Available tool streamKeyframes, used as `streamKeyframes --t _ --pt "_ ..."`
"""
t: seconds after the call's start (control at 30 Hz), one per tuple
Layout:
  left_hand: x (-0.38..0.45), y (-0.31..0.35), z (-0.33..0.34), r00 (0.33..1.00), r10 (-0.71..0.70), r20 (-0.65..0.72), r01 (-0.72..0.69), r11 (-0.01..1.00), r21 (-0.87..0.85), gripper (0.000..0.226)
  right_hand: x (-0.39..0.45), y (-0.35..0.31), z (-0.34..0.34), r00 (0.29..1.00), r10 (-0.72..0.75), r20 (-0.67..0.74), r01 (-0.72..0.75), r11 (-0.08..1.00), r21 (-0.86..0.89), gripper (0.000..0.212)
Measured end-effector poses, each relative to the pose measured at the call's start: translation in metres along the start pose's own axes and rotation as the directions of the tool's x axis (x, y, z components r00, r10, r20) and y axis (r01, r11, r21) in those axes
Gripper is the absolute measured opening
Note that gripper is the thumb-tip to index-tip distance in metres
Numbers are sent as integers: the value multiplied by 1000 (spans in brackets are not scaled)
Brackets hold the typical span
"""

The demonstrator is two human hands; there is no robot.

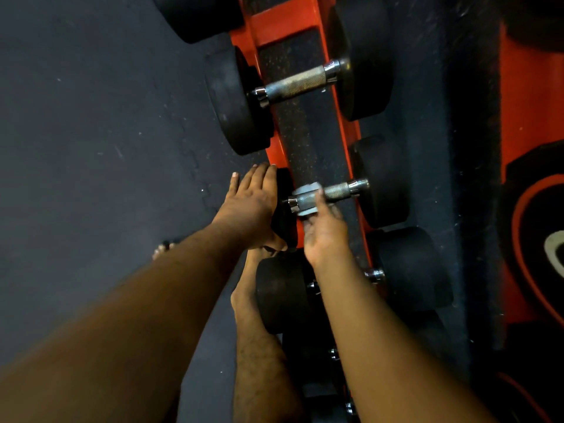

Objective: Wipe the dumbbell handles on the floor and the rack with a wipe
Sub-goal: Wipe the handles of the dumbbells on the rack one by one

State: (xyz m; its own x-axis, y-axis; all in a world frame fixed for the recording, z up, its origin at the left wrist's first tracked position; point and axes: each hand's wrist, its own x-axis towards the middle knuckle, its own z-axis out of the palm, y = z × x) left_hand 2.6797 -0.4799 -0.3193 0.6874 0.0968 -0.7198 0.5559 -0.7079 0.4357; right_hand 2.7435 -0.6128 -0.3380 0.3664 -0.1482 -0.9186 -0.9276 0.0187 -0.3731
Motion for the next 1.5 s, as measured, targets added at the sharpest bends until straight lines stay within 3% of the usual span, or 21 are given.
streamKeyframes --t 0.13,0.23,0.3,0.37,0.43,0.47,0.53,0.6,0.7,0.73,0.83,0.9,1.0,1.17,1.3,1.43,1.5 --pt "0 -2 2 1000 8 -4 -8 1000 -7 157 -21 20 -4 994 -107 -27 79 863 -499 16" --pt "0 -2 3 1000 5 -8 -5 1000 -18 158 -44 12 -14 927 -320 193 362 640 -678 26" --pt "0 -4 2 1000 8 -3 -8 1000 -26 159 -44 -1 -15 762 -548 344 582 348 -735 35" --pt "-1 -5 2 1000 14 0 -14 999 -37 158 -23 -15 -17 582 -628 516 636 -43 -771 48" --pt "-2 -4 2 1000 20 -4 -20 999 -39 158 -4 -16 -19 534 -465 706 513 -485 -708 60" --pt "-2 -4 2 1000 23 -6 -23 999 -42 157 3 -8 -23 534 -342 773 478 -632 -610 65" --pt "-3 -5 3 1000 28 -13 -29 998 -47 155 12 7 -38 487 -174 856 487 -760 -431 74" --pt "-3 -6 4 999 31 -20 -32 998 -50 155 18 2 -54 446 -230 865 422 -798 -430 74" --pt "-3 -7 5 999 43 -31 -44 998 -52 155 21 -5 -65 540 -459 706 258 -708 -658 67" --pt "-3 -7 5 998 46 -32 -48 998 -51 155 19 2 -63 538 -453 711 271 -705 -655 68" --pt "-4 -6 5 999 45 -28 -46 998 -40 156 19 18 -60 435 -213 875 434 -802 -411 85" --pt "-4 -7 6 999 45 -28 -46 998 -40 156 20 3 -58 434 -286 854 380 -802 -461 89" --pt "-4 -8 7 998 49 -35 -51 998 -39 156 14 -13 -56 507 -494 706 299 -668 -681 76" --pt "-9 -5 9 995 64 -76 -68 997 -45 151 10 9 -32 447 -309 839 577 -618 -535 58" --pt "-28 -9 26 987 73 -146 -79 996 -33 133 -2 24 -50 513 -286 810 645 -494 -583 58" --pt "-66 -3 63 970 104 -221 -108 994 -6 111 -20 51 -103 487 -488 724 678 -312 -666 51" --pt "-89 4 87 958 154 -242 -152 988 24 104 -29 63 -133 489 -543 683 645 -303 -702 52"
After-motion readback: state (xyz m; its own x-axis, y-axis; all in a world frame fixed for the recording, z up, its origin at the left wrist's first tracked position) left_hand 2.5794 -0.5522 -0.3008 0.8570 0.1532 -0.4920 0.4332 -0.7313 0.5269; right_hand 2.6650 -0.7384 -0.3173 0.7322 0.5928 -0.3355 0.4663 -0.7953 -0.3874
